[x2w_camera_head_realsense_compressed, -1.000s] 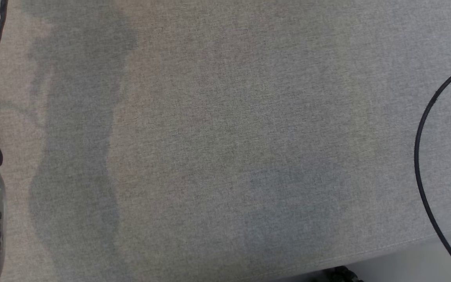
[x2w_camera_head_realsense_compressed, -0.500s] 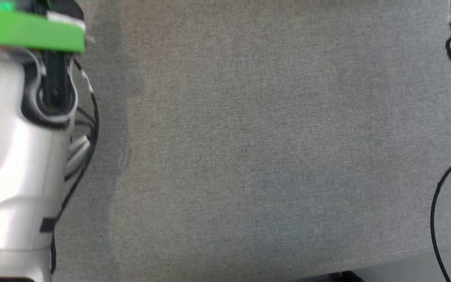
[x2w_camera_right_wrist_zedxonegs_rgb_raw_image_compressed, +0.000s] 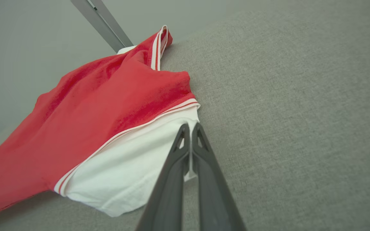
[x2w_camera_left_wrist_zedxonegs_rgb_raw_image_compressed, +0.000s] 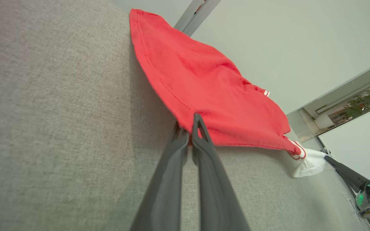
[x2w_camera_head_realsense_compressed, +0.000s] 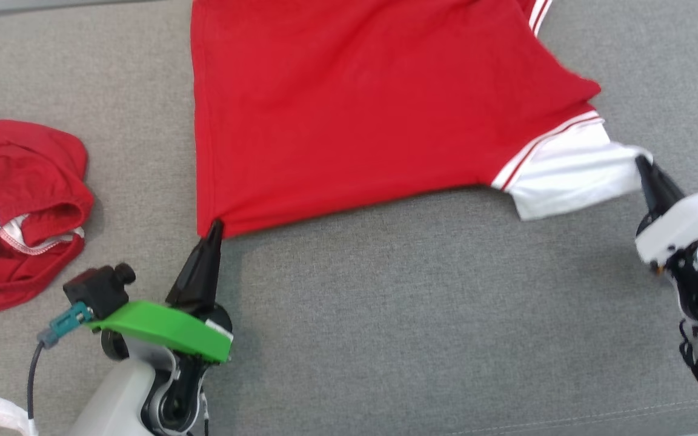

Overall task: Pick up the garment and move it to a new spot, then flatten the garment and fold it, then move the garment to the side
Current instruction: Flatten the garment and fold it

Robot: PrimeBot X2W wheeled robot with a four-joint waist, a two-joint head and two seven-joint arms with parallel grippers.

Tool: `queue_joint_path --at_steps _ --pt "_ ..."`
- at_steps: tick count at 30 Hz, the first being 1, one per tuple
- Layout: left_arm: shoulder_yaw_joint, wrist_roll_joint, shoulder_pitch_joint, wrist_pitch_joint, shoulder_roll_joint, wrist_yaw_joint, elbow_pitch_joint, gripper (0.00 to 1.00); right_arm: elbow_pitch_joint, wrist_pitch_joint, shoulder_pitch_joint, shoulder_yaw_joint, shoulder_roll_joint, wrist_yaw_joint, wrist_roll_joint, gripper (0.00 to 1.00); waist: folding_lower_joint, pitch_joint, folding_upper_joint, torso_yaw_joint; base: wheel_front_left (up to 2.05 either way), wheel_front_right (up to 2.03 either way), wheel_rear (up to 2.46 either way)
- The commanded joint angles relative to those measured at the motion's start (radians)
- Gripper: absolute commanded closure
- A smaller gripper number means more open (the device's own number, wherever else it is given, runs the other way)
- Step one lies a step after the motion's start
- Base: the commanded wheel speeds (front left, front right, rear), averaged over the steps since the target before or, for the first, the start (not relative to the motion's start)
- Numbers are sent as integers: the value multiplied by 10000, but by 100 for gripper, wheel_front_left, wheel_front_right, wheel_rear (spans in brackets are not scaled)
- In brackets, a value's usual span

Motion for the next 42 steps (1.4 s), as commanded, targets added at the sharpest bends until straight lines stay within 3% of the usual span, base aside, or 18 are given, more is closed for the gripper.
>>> queue_joint_path --at_steps 1,10,16,18,25,30,42 --pt "-79 102 381 54 186 -16 135 100 -289 428 545 -319 183 0 -243 100 1 -1177 -1 238 0 0 0" --pt "-309 -64 1831 436 696 377 114 100 -3752 4091 3801 -2618 2353 -2 -1979 100 1 -2009 -1 11 0 0 0" --pt "-400 146 2559 606 1141 895 -351 100 -5567 6367 5295 -3415 2769 -2 -2438 100 1 -2224 -1 -58 0 0 0" --pt "-442 172 2793 719 1266 1060 -513 100 -5819 6710 5654 -3547 2795 -2 -2087 100 1 -2257 -1 -92 0 0 0" --pt "-541 -97 3622 1481 1792 1677 -1393 100 -6190 7053 6263 -3700 2793 -2 -1617 100 1 -2214 -1 -202 0 0 0" --pt "-571 -13 3813 1852 2046 2198 -2025 100 -6052 6666 6082 -3725 2790 -2 -1913 100 1 -2069 -1 -126 0 0 0" --pt "-858 271 2083 2097 1321 2054 -2210 100 -5690 5741 4430 -3131 2796 0 -2207 100 1 -1846 -1 134 0 0 0"
